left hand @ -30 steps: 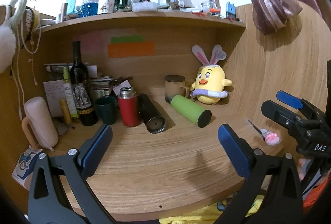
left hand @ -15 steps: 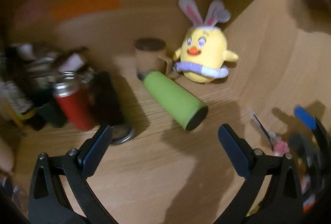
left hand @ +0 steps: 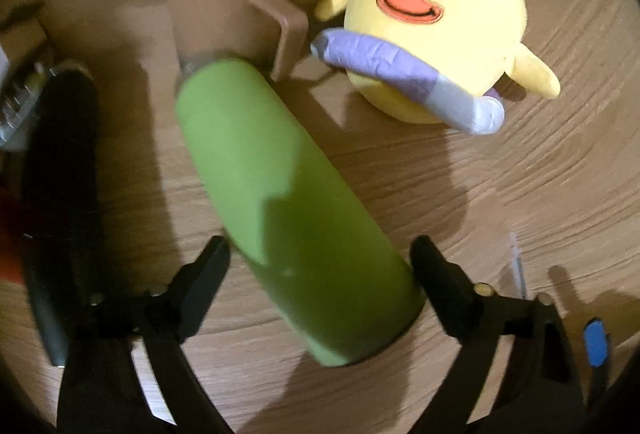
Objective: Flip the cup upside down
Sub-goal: 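Reach the left gripper to the lying green tumbler and grasp its base, then lift the green tumbler with the left gripper toward the right gripper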
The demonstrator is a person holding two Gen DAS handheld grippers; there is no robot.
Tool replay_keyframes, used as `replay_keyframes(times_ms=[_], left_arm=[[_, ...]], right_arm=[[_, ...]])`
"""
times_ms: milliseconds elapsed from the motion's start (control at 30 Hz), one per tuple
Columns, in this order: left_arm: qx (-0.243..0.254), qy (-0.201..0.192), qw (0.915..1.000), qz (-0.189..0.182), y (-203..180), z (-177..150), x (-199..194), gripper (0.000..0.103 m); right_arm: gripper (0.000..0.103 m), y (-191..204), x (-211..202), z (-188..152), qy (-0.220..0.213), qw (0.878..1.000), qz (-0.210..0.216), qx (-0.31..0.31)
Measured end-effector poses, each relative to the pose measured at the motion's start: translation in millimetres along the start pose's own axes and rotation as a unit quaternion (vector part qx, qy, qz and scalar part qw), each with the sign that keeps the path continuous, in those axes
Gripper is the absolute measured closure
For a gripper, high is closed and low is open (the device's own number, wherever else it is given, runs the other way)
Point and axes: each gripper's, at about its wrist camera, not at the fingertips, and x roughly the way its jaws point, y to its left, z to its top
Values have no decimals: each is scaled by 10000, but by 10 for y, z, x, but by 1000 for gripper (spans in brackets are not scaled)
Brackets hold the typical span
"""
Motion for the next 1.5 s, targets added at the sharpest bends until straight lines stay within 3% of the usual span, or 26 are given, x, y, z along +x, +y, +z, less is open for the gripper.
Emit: replay_keyframes(times_ms=[333, 633, 867, 1100, 1300, 1500], left_arm=[[-416, -11, 9991, -70, 105, -283, -161, 28], [-199, -15, 9998, -5, -27, -726, -346, 37], [167, -262, 9993, 219, 32, -1356, -681, 38], [61, -507, 9982, 312, 193, -1940, -1039, 37], [-308, -739, 9961, 360, 304, -2166, -1160, 37], [-223, -698, 9970, 240, 316, -2163, -1202, 38]], right_arm=[[0, 69, -64, -17, -2, 10000, 19, -55], [0, 287, -329, -122, -100, 9995, 99, -280], [0, 479, -589, -289, -154, 9984, 269, -482], [0, 677, -782, -417, -229, 9964, 484, -654], [0, 836, -817, -493, -233, 9944, 598, -843], [0, 942, -801, -554, -186, 9924, 640, -1034]])
